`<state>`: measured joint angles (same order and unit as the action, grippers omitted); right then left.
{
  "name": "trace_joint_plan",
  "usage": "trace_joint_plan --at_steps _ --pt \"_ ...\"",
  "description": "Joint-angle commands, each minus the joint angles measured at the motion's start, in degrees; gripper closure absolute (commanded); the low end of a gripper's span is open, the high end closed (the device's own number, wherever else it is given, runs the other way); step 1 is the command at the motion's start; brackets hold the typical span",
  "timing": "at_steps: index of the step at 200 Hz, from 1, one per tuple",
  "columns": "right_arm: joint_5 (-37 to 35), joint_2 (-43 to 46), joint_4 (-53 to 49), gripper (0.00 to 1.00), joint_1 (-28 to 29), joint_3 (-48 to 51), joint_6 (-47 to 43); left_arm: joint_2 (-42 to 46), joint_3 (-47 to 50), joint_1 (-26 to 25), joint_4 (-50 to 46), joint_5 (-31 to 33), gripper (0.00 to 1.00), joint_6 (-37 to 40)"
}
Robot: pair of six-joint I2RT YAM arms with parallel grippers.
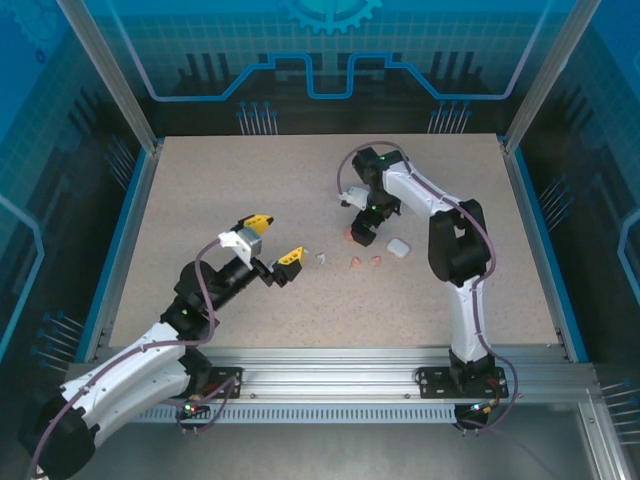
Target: Insert wireless bluetooth earbuds into charging case
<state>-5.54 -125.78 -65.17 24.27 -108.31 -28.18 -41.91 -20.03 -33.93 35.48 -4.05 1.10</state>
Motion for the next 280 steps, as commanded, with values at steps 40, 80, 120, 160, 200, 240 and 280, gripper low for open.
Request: trace_joint_plan --at_steps 40,80,120,160,200,240,280 --pt "0.11 -6.46 -2.97 0.03 3.89 -6.22 -7.06 0.65 0.27 0.09 -0.77 1.07 0.01 0.96" --pt "-0.04 -10.01 -3.53 0.05 4.33 -9.24 -7.48 0.60 0.15 0.07 -1.39 1.16 0.01 1.60" --pt "-0.54 -12.17 -4.32 0.16 4.38 -10.54 -7.35 0.43 -0.15 0.12 -2.65 1.63 0.01 2.14" --pt "-1.09 -12.30 -2.65 0.27 4.50 -9.93 -7.41 -0.26 -0.31 0.19 -2.74 1.80 0.01 2.23" --pt "-2.43 -13.08 -1.98 0.31 4.73 -9.24 -7.58 -1.11 -0.93 0.19 -3.15 1.68 0.01 2.26" --pt "-3.93 -13.67 -0.99 0.37 4.99 -8.22 -7.20 -1.49 -1.15 0.33 -3.34 1.68 0.01 2.31" --pt "-5.72 -13.39 1.38 0.46 5.61 -5.07 -6.39 -1.68 -1.23 0.38 -3.37 1.63 0.01 2.41"
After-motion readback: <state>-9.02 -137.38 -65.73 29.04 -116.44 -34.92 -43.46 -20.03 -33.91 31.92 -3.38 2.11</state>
